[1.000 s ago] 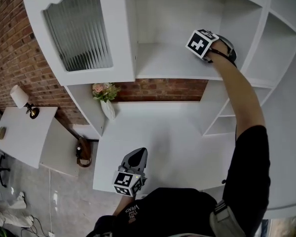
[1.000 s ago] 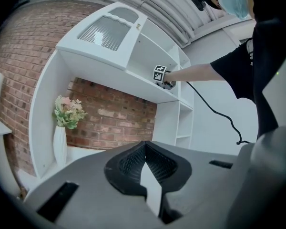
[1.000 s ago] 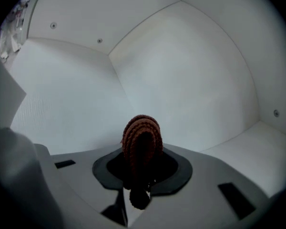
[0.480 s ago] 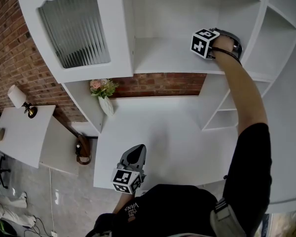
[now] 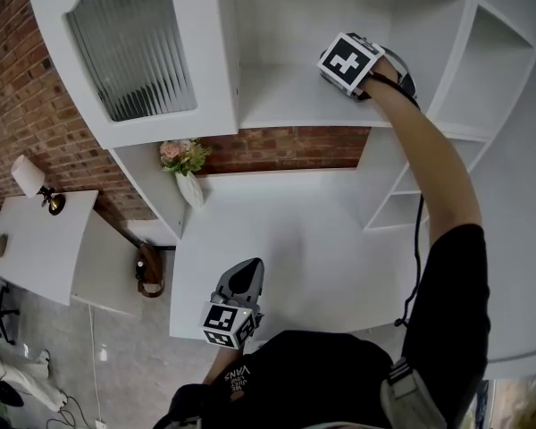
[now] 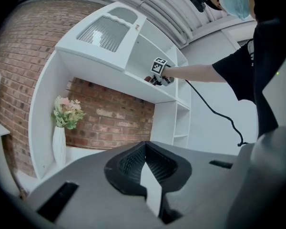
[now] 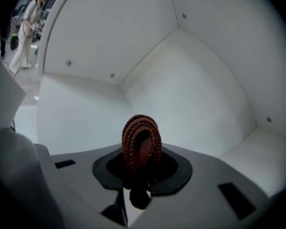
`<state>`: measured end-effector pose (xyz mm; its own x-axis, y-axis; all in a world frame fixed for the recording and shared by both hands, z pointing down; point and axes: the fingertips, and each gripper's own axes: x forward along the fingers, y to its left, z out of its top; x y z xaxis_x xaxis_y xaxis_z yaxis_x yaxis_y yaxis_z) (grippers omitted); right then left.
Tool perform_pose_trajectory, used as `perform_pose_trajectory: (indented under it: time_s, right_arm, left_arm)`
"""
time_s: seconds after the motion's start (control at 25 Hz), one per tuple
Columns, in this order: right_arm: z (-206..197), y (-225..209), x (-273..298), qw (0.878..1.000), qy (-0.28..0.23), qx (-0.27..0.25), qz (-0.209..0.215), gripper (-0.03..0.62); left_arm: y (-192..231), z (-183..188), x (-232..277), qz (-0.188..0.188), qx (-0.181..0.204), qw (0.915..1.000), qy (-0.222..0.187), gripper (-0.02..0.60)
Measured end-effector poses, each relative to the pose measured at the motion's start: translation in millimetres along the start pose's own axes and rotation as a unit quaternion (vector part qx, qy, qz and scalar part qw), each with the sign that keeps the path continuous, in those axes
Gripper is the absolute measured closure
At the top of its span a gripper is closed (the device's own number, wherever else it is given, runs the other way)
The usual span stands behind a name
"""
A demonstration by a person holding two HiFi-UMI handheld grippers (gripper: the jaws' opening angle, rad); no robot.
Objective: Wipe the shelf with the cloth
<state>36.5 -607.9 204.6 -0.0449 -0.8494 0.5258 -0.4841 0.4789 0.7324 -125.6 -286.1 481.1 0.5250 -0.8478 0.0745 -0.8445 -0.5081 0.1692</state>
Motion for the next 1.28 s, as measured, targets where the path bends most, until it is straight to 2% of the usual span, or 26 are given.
perform_pose_trajectory:
  time_s: [0.12,0.32,0.48,0.64,0.96,1.12,1.28]
  right_arm:
    - [35.9,26.5,-10.0,0.997,-0.059,0.024,0.039,0.505]
    - [90.9,68.8,-25.6,0.990,-0.121,0.015,0.074,0.505]
    - [124.1,97.4,-30.0,0.984,-0.150,0.016,0.100,0.505]
    - [139.4,114.7,-27.2,0.982,-0.155,0.018,0.109,0.505]
    - [122.4,111.8,-14.4,0.986,-0.132,0.011,0.103,0.505]
    - [96.3,96.7,-12.7,0.990,-0.108,0.004,0.086,0.505]
    - [52.1,66.1,-12.9,0.998,-0.054,-0.004,0.042,0.505]
  left_arm:
    - [-2.6,1.2,-2.4,-0.002,0.001,1.0000,0.000,0.574]
    - [3.2,-1.2,-13.9,0.008,0.000,1.0000,0.002,0.574]
    - [6.6,1.1,-24.2,0.018,0.000,0.9998,-0.002,0.574]
    - [12.6,1.3,-36.6,0.032,-0.002,0.9995,-0.005,0.574]
    - [16.0,-1.2,-43.2,0.040,-0.005,0.9992,-0.003,0.574]
    - [10.3,-6.0,-34.3,0.023,-0.006,0.9997,0.003,0.574]
    - [-3.4,-3.1,-19.1,-0.005,-0.005,1.0000,0.003,0.574]
